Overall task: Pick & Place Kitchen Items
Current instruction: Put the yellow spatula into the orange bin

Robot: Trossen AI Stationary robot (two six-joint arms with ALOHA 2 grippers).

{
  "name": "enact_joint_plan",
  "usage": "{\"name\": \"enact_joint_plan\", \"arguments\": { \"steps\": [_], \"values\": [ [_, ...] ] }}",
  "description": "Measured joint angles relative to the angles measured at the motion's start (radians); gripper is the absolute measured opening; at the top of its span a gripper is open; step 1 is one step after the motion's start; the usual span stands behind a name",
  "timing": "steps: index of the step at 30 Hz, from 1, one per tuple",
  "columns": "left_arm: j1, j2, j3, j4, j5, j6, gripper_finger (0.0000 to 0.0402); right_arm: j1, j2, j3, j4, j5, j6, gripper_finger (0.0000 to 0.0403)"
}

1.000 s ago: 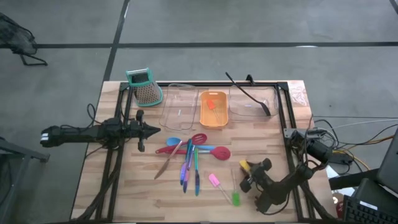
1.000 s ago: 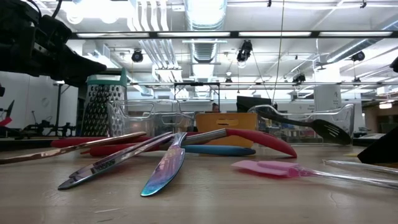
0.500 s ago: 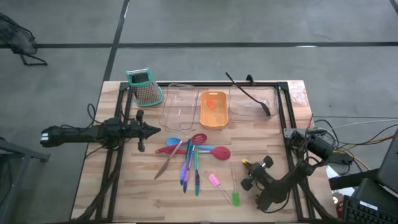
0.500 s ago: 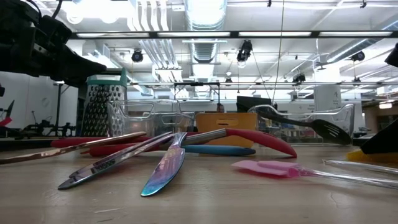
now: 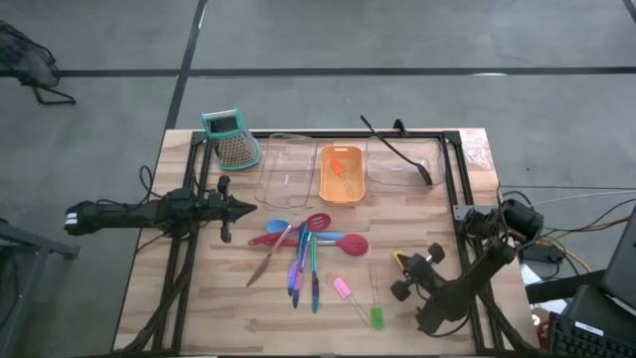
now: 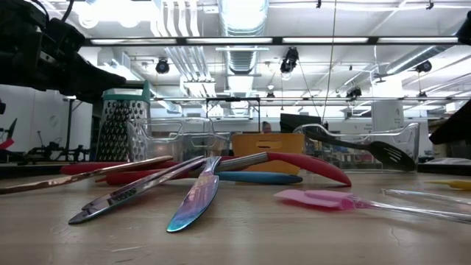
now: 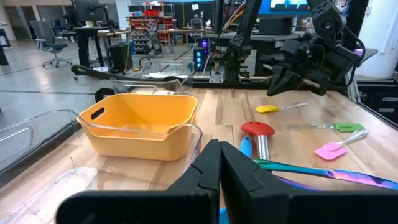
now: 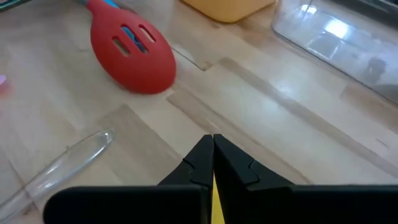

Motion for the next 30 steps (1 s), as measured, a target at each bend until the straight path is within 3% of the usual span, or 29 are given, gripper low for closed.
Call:
{"name": "enact_joint_plan", "arguments": {
  "steps": [9,23,30],
  "values": [
    [0.000,0.000,0.000,0.000,0.000,0.000,0.0005,0.001,0.021,-0.010,0.064,-0.032,0.060,0.0031],
    [0.000,0.000,0.000,0.000,0.000,0.000,0.0005,0.019,0.022,-0.135,0.274,-0.087,0.069,0.0244],
    [0.000,0.000,0.000,0.000,0.000,0.000,0.0005,0.019,0.014,-0.244,0.436,-0.032,0.034,0.0290]
  ]
}}
